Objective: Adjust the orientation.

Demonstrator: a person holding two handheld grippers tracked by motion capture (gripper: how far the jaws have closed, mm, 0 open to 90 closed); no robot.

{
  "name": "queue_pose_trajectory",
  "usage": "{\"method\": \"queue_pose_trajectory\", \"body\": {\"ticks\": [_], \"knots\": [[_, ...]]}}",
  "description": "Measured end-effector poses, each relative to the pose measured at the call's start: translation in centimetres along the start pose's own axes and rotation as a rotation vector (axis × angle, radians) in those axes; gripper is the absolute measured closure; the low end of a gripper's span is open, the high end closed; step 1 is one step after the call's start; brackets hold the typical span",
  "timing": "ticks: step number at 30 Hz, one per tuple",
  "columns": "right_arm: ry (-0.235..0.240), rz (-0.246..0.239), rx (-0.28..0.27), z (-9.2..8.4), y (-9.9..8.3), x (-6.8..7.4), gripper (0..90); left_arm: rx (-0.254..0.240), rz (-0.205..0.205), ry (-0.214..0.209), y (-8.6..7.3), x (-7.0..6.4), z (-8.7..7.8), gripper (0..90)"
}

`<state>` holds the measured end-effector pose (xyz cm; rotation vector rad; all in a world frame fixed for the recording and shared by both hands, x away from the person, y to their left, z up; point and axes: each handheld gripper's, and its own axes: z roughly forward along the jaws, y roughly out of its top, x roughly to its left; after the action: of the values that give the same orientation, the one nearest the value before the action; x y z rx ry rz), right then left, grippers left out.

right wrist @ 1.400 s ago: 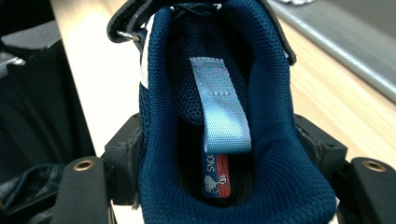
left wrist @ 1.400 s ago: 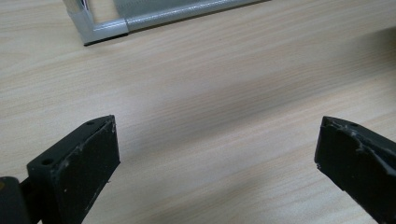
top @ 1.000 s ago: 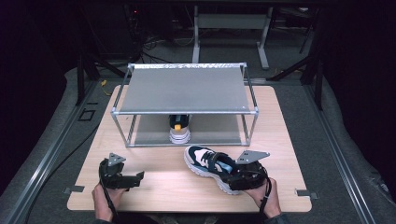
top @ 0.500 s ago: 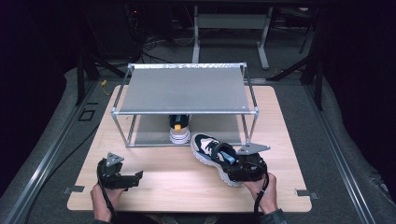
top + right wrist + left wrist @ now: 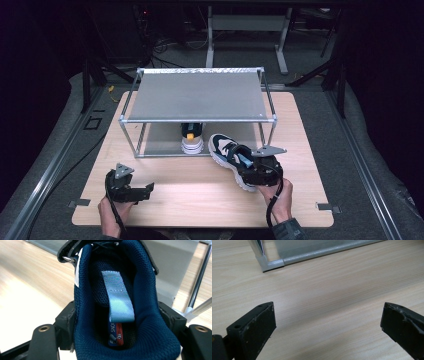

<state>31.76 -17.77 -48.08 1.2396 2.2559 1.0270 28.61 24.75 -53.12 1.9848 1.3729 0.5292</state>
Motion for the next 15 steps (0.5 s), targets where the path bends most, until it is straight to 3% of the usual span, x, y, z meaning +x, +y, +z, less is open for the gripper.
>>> {"method": "queue_pose_trajectory", "body": {"ticks": [7,15], "knots": [[-0.042,0.007,0.011,0.6,0.8,0.3,29.4,-0.009,-0.006,0.000,-0.2,0.0,-0.3,0.0],[-0.038,0.020,0.003,1.2,1.3,0.4,29.3,-0.018,-0.002,-0.003,-0.2,-0.4,-0.5,0.0]]}}
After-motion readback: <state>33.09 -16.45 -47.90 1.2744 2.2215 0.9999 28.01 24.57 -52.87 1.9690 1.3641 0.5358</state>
